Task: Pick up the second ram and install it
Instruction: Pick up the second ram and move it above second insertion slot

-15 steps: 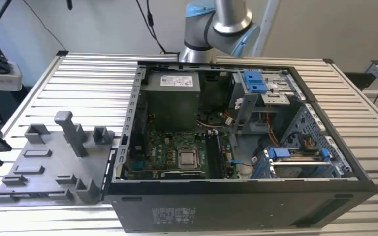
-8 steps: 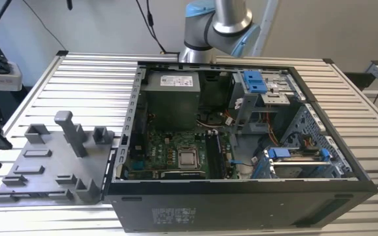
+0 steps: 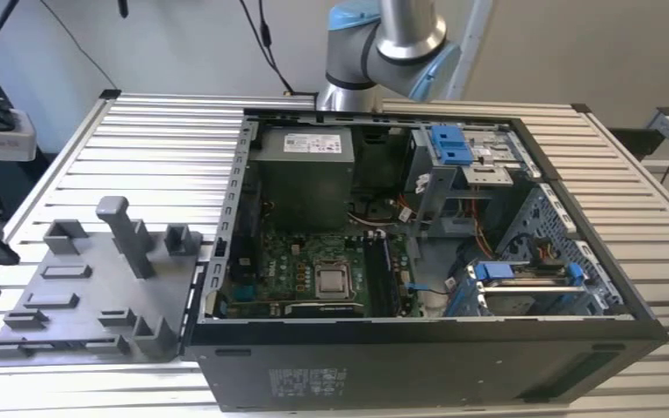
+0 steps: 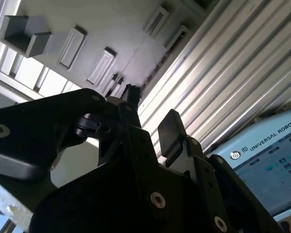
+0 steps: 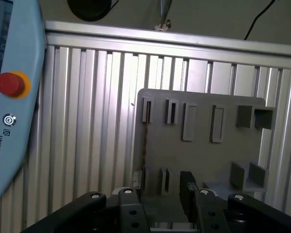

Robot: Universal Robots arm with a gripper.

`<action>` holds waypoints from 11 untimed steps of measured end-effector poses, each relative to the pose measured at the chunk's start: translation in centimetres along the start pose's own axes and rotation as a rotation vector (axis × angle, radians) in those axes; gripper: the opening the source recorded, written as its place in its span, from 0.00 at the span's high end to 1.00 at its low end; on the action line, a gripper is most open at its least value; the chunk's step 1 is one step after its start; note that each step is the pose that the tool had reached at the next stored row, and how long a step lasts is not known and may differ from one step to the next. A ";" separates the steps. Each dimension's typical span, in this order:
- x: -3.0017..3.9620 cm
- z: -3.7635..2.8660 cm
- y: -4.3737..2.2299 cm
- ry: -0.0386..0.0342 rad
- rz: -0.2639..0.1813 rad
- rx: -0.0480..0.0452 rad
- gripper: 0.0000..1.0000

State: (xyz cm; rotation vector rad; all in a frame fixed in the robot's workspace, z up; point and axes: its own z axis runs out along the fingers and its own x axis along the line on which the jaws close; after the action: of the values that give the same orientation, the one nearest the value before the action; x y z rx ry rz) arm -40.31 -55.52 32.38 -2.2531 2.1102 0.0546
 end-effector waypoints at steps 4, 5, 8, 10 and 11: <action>-0.01 0.05 0.15 0.0000 0.000 0.0000 0.56; 0.00 0.13 0.15 -0.0001 0.000 0.0001 0.56; 0.02 0.58 0.17 0.0000 0.000 0.0000 0.56; 0.05 0.94 0.17 0.0000 0.000 0.0000 0.56; 0.06 1.12 0.17 0.0001 0.000 0.0000 0.56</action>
State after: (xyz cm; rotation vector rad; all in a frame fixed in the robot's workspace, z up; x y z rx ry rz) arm -40.47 -55.52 31.25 -2.2532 2.1102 0.0546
